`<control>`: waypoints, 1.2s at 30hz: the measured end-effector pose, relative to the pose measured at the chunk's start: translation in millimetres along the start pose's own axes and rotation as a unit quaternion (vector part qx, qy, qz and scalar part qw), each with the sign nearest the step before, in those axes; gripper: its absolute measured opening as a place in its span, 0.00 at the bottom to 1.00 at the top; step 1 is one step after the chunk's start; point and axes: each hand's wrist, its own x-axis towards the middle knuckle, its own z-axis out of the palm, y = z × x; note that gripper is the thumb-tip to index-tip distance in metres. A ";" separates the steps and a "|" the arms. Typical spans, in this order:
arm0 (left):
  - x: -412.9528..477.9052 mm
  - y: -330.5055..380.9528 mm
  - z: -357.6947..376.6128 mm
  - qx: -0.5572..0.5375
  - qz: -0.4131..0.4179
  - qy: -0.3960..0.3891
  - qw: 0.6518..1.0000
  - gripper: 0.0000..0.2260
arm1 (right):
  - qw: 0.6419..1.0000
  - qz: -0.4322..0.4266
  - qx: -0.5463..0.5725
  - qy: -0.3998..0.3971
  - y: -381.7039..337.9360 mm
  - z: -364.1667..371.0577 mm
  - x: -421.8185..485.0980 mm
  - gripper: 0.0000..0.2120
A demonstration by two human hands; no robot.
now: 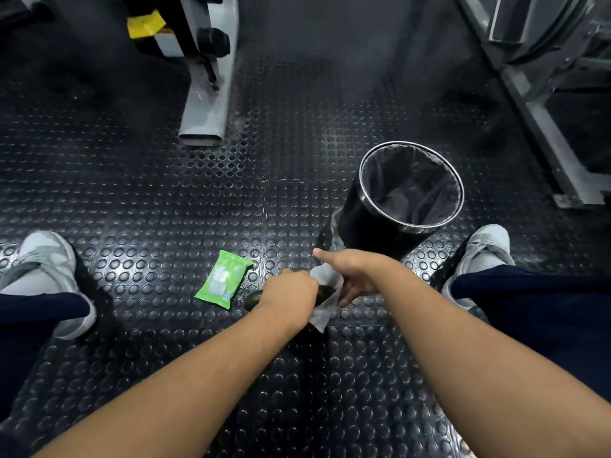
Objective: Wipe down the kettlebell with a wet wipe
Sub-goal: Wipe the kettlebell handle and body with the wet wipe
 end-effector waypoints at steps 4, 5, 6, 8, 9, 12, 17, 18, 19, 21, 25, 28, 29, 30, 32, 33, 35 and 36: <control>2.4 0.5 1.3 -0.012 0.001 -0.001 1.000 0.09 | 0.998 -0.047 -0.031 0.027 18.4 19.7 14.6 0.41; 1.9 1.4 0.7 -0.012 0.004 0.000 1.000 0.09 | 0.998 -0.052 0.025 0.027 29.7 25.9 15.8 0.39; 1.0 1.6 -0.3 -0.006 0.006 0.002 1.000 0.09 | 0.994 -0.055 0.091 0.021 40.9 31.3 18.1 0.37; 0.1 1.9 -2.1 0.008 0.012 0.005 1.000 0.09 | 0.977 -0.064 0.203 0.007 58.9 37.7 22.7 0.34; 0.1 1.4 -2.1 0.011 0.012 0.006 1.000 0.09 | 0.969 -0.069 0.238 0.000 62.6 39.0 23.6 0.35; 1.3 -1.4 -1.1 0.015 0.014 0.010 1.000 0.10 | 0.965 -0.055 0.255 -0.009 52.9 30.9 18.5 0.39; 2.2 -4.7 -0.2 0.018 0.021 0.023 0.999 0.10 | 0.993 -0.043 0.107 -0.006 11.8 7.1 -7.8 0.35; 2.8 -5.1 -0.4 0.019 0.021 0.027 0.999 0.10 | 0.997 -0.039 0.070 0.004 8.2 7.7 -8.5 0.37; 3.6 -5.4 -0.8 0.018 0.020 0.030 0.999 0.10 | 0.999 -0.039 0.032 0.019 5.2 11.3 -10.4 0.39; 4.2 -5.8 -3.1 0.007 0.016 0.027 0.999 0.11 | 0.996 -0.065 -0.030 0.058 11.1 19.7 -3.8 0.40; 5.1 -10.3 -6.2 -0.017 0.011 0.017 1.000 0.13 | 0.987 -0.079 0.092 0.102 55.0 41.4 25.6 0.50; 4.2 -11.7 -4.1 -0.007 0.016 0.031 0.999 0.12 | 0.967 -0.055 0.245 0.051 59.7 49.4 11.3 0.35; 3.9 -11.9 -3.5 -0.009 0.016 0.032 0.999 0.11 | 0.964 -0.053 0.258 0.040 55.2 47.0 6.7 0.34; 3.6 -11.9 -4.1 -0.008 0.015 0.032 0.999 0.11 | 0.964 -0.050 0.258 0.030 51.0 41.6 5.3 0.35; 4.4 -12.0 -5.9 -0.004 0.014 0.028 0.999 0.10 | 0.976 -0.047 0.213 0.015 34.5 27.5 -3.7 0.35; 4.4 -12.0 -6.0 -0.002 0.014 0.027 1.000 0.10 | 0.982 -0.040 0.184 0.011 25.1 20.1 -9.4 0.32; 4.2 -12.0 -6.1 0.001 0.013 0.029 0.999 0.09 | 0.991 -0.037 0.132 0.007 13.4 9.2 -9.6 0.31; 3.8 -11.7 -6.0 0.001 0.012 0.030 0.999 0.09 | 0.994 -0.032 0.109 0.008 10.7 8.7 -7.4 0.33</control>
